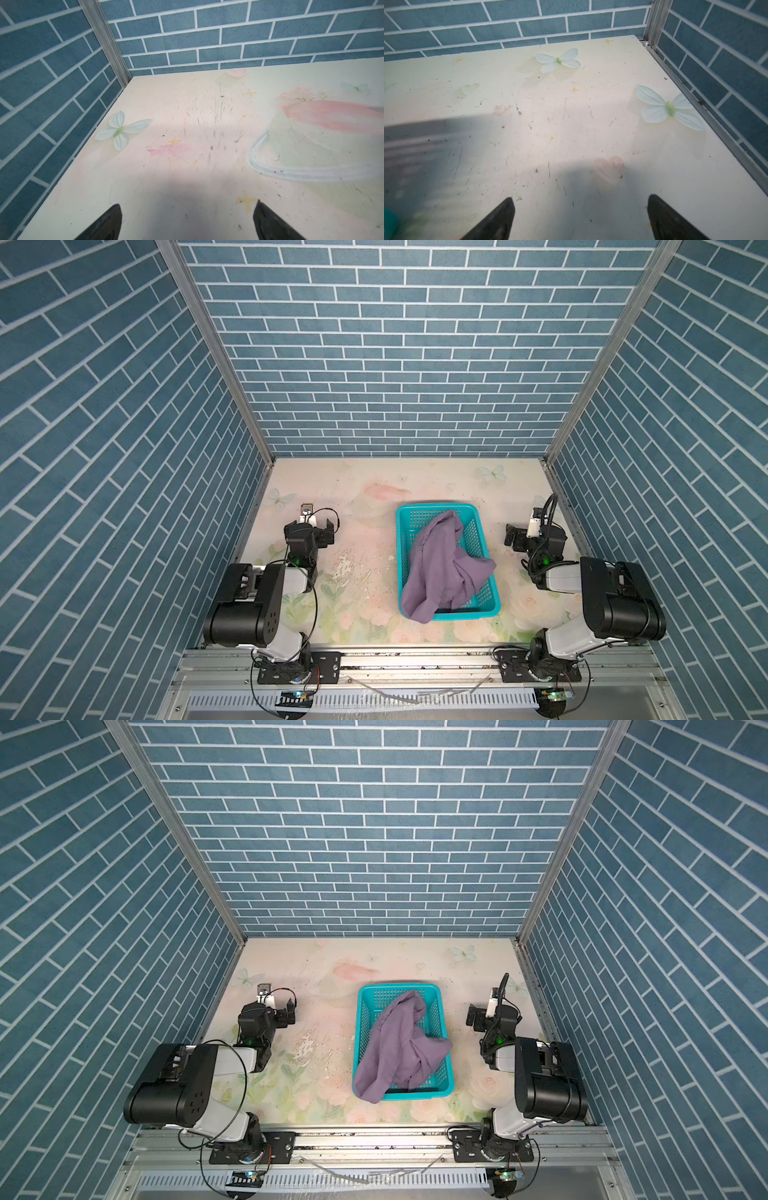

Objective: Fold and stack the trousers
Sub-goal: Rotate the basket at the top-right of the table.

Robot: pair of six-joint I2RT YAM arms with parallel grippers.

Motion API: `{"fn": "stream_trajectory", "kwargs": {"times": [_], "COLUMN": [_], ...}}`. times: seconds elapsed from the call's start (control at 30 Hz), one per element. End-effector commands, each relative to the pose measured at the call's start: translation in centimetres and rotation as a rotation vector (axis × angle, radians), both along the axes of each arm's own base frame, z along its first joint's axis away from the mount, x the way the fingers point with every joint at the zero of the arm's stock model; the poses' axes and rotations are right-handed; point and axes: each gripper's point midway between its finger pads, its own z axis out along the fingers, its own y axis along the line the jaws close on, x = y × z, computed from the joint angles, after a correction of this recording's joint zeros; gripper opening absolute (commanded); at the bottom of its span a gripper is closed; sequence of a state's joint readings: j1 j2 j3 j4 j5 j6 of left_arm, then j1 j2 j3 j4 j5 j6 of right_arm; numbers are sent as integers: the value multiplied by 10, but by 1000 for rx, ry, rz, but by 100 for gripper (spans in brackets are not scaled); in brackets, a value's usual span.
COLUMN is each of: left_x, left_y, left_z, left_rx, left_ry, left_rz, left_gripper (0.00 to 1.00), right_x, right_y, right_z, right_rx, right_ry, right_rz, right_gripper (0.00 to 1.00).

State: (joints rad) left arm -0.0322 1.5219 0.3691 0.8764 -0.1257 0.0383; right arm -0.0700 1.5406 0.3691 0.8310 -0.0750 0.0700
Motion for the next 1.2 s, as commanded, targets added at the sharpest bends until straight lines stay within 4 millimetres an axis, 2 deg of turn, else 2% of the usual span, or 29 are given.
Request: {"fn": "stream_trajectory", "kwargs": {"times": [0.0,0.93,1.03,1.1,1.17], "left_x": [2,2,-2,-9,-20], "left_y": [-1,-2,2,17,32], "left_z": [2,3,21,44,70], "left_rx": [5,1,20,39,2], "left_ry": [-1,-6,-9,-11,-20], "left_rz": [-6,-12,24,135,251], "left_gripper": [99,99,99,99,99], "right_x": [11,11,9,-1,-17], "right_y": [-1,-2,-9,-28,-50], "right_z": [15,15,23,44,75], "right_rx": [-26,-30,-34,-45,-31], "right_ry": [-50,-49,-65,-65,-122], "right_rz": [1,-5,-48,-173,-321], "right_gripper": [99,99,99,99,99]}}
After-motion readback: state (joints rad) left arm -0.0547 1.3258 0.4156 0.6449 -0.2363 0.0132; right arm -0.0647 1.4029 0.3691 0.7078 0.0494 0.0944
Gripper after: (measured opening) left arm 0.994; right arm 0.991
